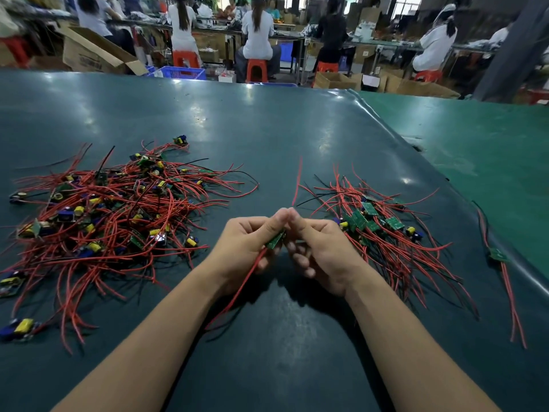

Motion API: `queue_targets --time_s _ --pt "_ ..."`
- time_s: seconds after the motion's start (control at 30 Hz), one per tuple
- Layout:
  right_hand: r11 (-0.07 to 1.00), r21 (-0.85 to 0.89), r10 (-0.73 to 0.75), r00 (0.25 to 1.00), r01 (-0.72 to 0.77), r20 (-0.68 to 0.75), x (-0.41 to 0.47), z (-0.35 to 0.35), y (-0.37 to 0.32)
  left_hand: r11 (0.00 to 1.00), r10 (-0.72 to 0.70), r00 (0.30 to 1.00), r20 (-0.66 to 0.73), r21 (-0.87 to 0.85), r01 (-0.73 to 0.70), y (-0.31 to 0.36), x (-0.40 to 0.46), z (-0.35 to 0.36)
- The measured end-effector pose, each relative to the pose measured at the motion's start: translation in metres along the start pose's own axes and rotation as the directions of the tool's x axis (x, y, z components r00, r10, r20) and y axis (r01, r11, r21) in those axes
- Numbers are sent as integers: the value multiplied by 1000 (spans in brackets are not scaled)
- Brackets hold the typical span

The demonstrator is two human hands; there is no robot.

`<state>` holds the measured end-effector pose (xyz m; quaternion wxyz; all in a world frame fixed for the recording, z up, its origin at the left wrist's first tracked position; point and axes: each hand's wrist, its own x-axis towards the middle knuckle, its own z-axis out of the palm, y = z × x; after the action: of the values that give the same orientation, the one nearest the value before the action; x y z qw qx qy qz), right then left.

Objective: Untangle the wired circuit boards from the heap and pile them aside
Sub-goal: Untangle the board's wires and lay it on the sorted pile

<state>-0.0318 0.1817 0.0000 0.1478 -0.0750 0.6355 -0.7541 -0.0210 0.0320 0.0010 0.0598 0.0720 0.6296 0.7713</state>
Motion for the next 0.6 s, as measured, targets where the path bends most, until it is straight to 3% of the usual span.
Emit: queue_targets --time_s 0.1,0.27,0.4,0.6 --pt "1000 7 10 999 -10 -45 0 0 -1 997 -6 999 31 76 3 -2 -2 3" --pt "998 68 -10 997 16 -82 2 1 2 1000 -20 998 62 25 18 -1 -2 4" --pt "984 152 -58 976 92 -211 9 0 4 998 -53 995 80 -17 54 -1 0 2" --pt "954 230 -101 925 195 -366 10 0 2 997 -57 993 104 58 51 -1 1 1"
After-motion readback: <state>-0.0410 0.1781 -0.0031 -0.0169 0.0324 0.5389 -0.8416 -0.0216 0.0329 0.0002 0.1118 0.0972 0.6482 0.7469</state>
